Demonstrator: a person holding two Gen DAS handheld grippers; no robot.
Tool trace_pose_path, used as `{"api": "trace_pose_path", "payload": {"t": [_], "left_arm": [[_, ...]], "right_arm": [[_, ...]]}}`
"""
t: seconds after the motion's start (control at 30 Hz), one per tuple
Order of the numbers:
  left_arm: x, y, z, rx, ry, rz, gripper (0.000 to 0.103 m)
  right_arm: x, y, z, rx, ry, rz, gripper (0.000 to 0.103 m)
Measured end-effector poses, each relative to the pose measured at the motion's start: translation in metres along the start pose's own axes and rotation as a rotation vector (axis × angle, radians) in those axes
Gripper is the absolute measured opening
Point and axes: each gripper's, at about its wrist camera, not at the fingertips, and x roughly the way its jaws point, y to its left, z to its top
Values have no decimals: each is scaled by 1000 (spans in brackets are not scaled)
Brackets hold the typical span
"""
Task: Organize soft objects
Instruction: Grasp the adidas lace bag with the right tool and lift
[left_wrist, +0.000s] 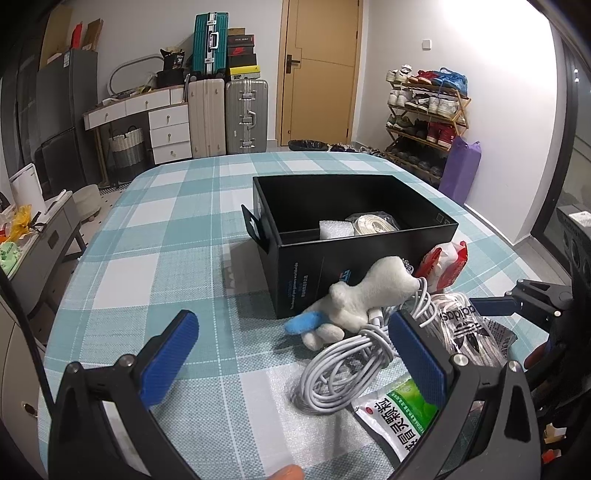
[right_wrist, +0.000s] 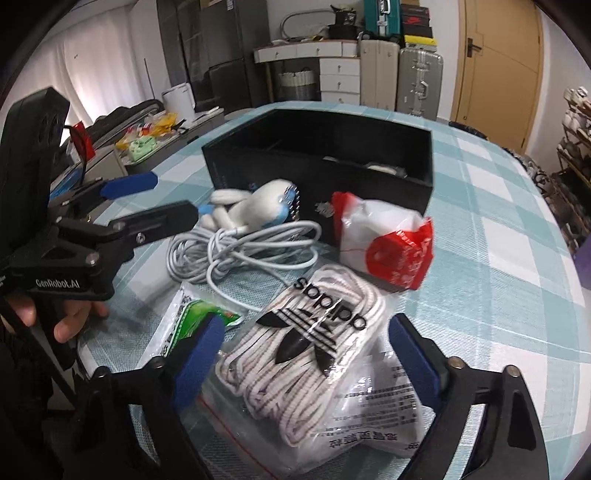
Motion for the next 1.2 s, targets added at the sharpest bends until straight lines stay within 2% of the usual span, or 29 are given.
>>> {"api": "trace_pose_path", "payload": {"t": [0.17, 0.23, 0.73, 0.9, 1.2], "left_arm": [[1, 0, 0, 3, 1, -1, 103], [1, 0, 0, 3, 1, -1, 103], [3, -1, 0, 5, 5, 3, 103], [3, -1, -1, 3, 6, -2, 103], [-3, -2, -6, -24, 27, -7, 103]], "right_arm": [[5, 2, -1, -17, 16, -4, 81], [8, 2, -2, -20, 25, -6, 75], [-4, -6, -15, 12, -23, 35, 48], [-14, -11, -19, 27, -57, 48, 43], [-35, -12, -22, 10, -128, 71, 43]]}}
